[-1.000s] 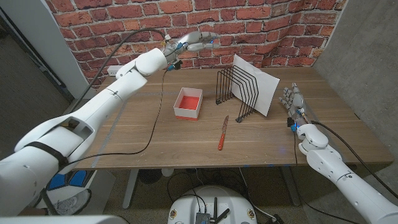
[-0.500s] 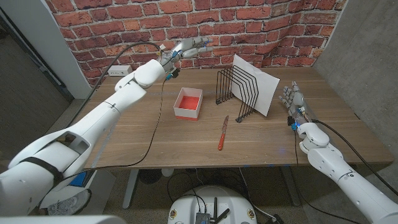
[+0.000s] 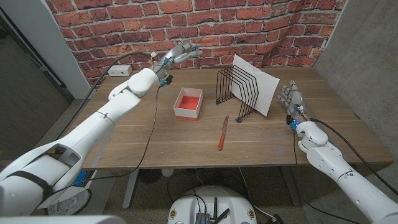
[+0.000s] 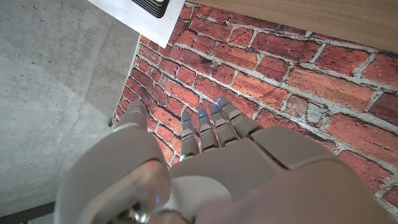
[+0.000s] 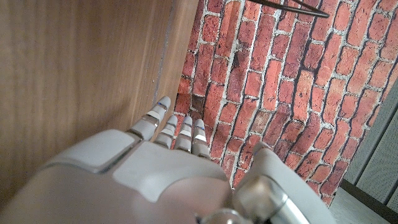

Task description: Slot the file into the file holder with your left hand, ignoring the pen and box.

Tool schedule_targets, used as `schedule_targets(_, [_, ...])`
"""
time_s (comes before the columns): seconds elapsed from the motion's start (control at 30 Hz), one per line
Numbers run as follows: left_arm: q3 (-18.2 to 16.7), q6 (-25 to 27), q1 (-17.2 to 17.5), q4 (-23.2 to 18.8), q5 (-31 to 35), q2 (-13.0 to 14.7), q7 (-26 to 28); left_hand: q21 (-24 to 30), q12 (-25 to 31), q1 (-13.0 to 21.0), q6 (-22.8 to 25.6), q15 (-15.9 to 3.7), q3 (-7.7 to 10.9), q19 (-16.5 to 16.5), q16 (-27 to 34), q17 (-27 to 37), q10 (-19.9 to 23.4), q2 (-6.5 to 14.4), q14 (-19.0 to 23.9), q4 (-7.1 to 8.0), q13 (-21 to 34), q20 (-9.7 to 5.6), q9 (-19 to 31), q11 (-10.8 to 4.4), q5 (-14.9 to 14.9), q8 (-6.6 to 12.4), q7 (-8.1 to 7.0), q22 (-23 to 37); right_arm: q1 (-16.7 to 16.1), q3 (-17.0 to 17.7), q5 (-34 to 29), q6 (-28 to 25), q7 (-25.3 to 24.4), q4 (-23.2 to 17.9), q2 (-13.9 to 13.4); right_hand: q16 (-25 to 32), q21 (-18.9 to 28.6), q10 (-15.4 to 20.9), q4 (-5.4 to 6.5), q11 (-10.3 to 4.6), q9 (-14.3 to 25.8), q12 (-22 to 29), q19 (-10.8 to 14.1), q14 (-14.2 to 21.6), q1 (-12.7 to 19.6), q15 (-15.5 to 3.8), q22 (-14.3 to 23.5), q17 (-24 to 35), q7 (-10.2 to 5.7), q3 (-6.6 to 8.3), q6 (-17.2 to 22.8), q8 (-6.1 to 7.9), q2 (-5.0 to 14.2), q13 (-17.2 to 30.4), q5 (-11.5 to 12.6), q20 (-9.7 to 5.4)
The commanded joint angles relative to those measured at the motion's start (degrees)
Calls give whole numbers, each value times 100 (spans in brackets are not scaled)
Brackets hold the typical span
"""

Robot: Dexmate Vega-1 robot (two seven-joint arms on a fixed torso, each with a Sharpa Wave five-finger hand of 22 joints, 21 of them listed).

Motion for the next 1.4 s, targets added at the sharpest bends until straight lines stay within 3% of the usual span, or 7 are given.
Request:
schedule_targets(0.03, [-189,36,431,-20,-227,-14,518,-1,-4,-64,-66,4,7,-50,5,29,-74,-1,-69,26,0,-387,-5,11,25,-14,22,0,49,-60,-115,-228,-190,-146,-46,-10,-8,56,-4,-17,11,23,2,-2,-17,-5,17,14,-8,17,-11,6,240,20,45,-40])
schedule_targets(0.33, [-373,73,844,-47,-359,-109,1115,-3,6,-124,-152,11,20,-103,4,29,-117,13,-126,30,-2,-404,-8,22,28,-12,47,-1,191,-142,-313,-85,-205,16,10,-10,-33,59,-23,-10,11,23,-75,-17,-12,-23,17,19,4,-2,-23,4,217,19,39,-48])
schedule_targets(0.7, [-535,-213,1291,-27,-456,-89,1472,1,-9,-206,-340,9,49,-168,11,27,-265,28,-179,24,-4,-406,-12,-2,32,-16,73,-2,255,-239,-480,108,-280,74,164,-2,-27,62,-43,-23,11,22,-88,-14,1,-37,16,23,8,-9,-26,6,222,19,37,-64])
schedule_targets(1.0, [-600,-605,1362,274,-636,-270,1548,-26,-5,-374,-536,19,56,-400,7,33,-430,21,-318,52,-8,-423,-17,-51,31,-17,88,-1,210,-287,-560,124,-362,55,209,-2,-38,53,-57,-24,10,17,-138,-35,2,-62,16,29,-4,-27,-60,-4,212,18,33,-88])
schedule_targets(1.4, [-723,-666,1494,424,-903,-326,1607,-32,-19,-540,-688,48,62,-587,15,34,-600,40,-401,106,-12,-393,-18,-55,40,-1,74,3,288,-324,-570,155,-191,145,178,-14,-51,35,-57,-28,9,10,-217,-87,-14,-98,15,38,-23,-55,-110,-15,195,18,30,-112])
